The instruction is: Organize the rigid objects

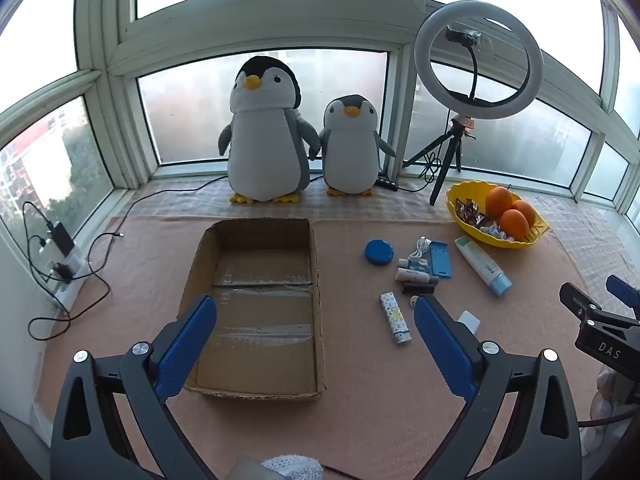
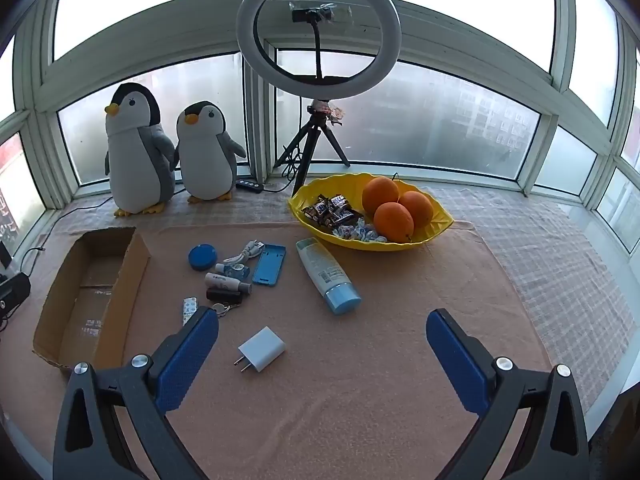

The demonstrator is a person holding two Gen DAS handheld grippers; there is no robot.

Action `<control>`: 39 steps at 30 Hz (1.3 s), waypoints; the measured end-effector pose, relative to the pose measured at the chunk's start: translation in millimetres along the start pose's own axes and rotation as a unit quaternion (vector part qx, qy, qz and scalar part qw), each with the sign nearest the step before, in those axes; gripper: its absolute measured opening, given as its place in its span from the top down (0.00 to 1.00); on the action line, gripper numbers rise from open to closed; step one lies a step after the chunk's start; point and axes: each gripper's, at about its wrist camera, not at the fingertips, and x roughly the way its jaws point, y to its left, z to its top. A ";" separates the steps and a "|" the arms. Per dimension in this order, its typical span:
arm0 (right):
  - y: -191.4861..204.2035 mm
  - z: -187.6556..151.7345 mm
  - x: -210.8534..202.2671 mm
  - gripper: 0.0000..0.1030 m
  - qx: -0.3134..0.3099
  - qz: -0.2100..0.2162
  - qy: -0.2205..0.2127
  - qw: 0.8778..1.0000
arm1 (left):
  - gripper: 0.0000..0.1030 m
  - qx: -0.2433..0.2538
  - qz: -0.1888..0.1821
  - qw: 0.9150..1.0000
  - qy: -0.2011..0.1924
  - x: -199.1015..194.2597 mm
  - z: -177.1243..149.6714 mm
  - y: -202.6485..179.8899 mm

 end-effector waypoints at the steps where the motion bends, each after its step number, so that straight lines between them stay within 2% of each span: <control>1: 0.8 0.6 0.2 0.00 0.000 -0.001 0.000 1.000 | 0.04 -0.005 -0.003 1.000 0.004 0.5 0.2 0.6; 10: -0.2 -2.6 1.5 0.00 0.003 0.002 -0.001 1.000 | 0.04 0.000 -0.006 1.000 0.012 1.0 12.0 0.6; 15: -3.2 -0.7 2.3 0.00 0.006 -0.001 0.004 1.000 | 0.04 0.008 -0.004 1.000 0.004 1.0 -0.2 -7.0; 39: -2.4 1.5 1.8 0.00 0.005 -0.004 0.007 1.000 | 0.04 0.009 -0.005 1.000 0.006 3.3 -0.6 -8.5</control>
